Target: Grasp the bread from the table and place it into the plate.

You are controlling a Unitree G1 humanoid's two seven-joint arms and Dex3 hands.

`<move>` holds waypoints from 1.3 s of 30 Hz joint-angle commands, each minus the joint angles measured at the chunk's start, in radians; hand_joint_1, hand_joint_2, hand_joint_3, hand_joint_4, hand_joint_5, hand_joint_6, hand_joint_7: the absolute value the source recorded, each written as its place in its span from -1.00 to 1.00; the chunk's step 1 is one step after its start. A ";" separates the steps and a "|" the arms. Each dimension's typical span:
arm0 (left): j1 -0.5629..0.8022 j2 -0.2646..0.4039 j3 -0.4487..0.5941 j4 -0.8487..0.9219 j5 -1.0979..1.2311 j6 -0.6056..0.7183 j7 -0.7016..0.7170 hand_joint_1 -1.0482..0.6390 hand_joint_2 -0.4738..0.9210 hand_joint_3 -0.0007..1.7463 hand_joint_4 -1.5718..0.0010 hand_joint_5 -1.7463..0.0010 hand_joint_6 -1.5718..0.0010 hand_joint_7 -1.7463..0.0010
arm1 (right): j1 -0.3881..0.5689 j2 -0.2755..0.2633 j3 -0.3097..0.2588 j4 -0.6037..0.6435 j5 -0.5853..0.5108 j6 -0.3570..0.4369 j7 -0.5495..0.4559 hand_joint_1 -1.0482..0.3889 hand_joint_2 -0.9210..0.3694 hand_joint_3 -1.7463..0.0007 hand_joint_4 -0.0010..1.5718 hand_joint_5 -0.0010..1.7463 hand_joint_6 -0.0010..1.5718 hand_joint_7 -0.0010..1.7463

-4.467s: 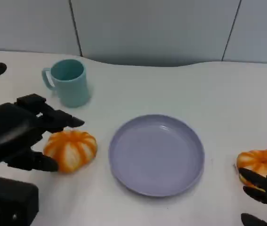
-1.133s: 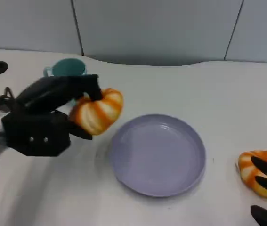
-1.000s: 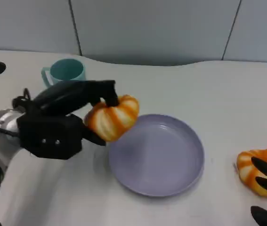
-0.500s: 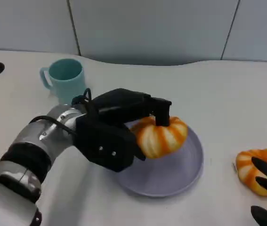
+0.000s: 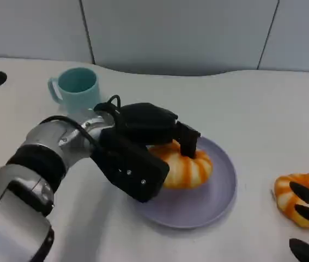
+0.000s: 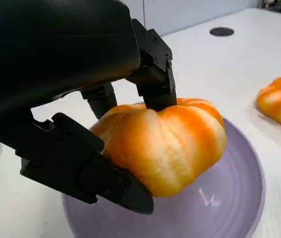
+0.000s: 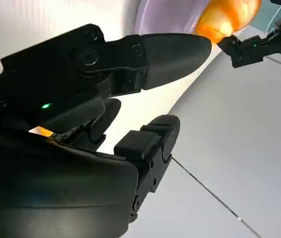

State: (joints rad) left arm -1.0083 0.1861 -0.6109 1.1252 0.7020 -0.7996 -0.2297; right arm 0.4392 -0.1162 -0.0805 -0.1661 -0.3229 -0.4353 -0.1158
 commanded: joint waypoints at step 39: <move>0.089 0.158 0.352 -0.121 -0.573 -0.027 -0.548 -0.59 1.00 -0.74 0.85 0.89 0.74 0.97 | -0.006 -0.013 -0.009 0.018 0.011 -0.035 -0.009 -0.04 -1.00 0.58 0.04 -1.00 -0.20 -1.00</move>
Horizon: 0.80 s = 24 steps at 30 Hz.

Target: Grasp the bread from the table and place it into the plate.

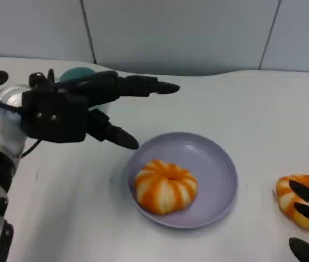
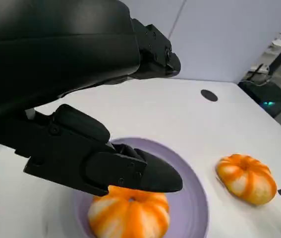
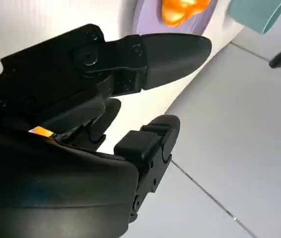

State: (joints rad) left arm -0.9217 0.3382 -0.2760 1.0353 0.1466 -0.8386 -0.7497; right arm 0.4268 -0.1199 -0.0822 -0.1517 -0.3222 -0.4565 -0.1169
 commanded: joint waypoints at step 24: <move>0.799 0.049 0.254 -0.767 -0.233 0.866 0.206 -0.23 1.00 -0.94 0.17 -0.99 0.41 -0.97 | -0.003 -0.022 -0.028 0.022 0.033 0.001 0.000 -0.06 -1.00 0.59 0.05 -0.99 -0.19 -1.00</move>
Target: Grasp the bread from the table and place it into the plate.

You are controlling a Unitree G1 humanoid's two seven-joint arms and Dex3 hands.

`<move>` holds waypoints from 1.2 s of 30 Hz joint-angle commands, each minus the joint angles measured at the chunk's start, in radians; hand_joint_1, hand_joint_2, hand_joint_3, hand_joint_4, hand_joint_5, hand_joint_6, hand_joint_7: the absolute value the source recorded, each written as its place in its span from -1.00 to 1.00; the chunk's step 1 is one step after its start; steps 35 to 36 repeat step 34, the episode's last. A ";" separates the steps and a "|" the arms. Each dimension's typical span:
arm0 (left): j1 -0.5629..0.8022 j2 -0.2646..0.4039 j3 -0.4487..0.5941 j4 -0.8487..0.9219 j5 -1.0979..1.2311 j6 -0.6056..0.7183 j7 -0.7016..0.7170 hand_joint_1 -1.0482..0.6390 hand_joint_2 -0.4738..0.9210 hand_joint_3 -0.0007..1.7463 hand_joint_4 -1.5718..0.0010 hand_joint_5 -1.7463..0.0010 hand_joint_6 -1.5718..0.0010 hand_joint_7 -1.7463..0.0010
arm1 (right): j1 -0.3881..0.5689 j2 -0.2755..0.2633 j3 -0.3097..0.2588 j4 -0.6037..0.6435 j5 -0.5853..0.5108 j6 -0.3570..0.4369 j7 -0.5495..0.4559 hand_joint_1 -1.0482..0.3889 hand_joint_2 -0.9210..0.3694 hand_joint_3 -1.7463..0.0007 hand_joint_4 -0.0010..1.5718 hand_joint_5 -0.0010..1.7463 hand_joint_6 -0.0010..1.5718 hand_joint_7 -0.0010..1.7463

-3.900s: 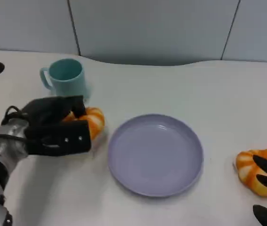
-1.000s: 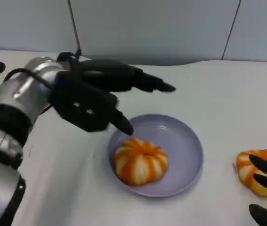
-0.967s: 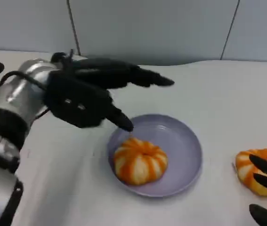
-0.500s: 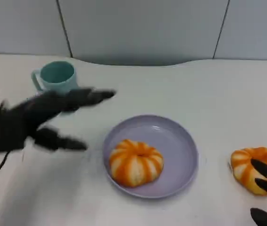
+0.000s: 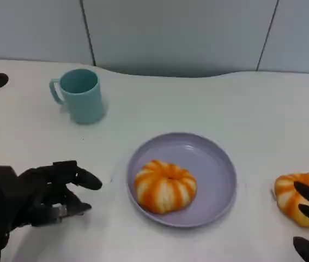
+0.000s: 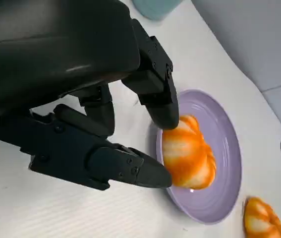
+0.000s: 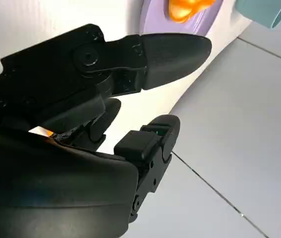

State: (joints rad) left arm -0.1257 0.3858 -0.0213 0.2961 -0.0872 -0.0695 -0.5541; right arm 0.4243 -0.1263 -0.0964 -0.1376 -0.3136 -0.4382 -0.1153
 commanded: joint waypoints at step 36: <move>-0.080 0.035 -0.119 -0.020 0.182 0.285 0.028 -0.22 0.93 -0.98 0.00 -1.00 0.17 -1.00 | -0.022 -0.030 -0.018 0.055 0.038 -0.053 -0.003 -0.07 -1.00 0.62 0.09 -0.98 -0.16 -1.00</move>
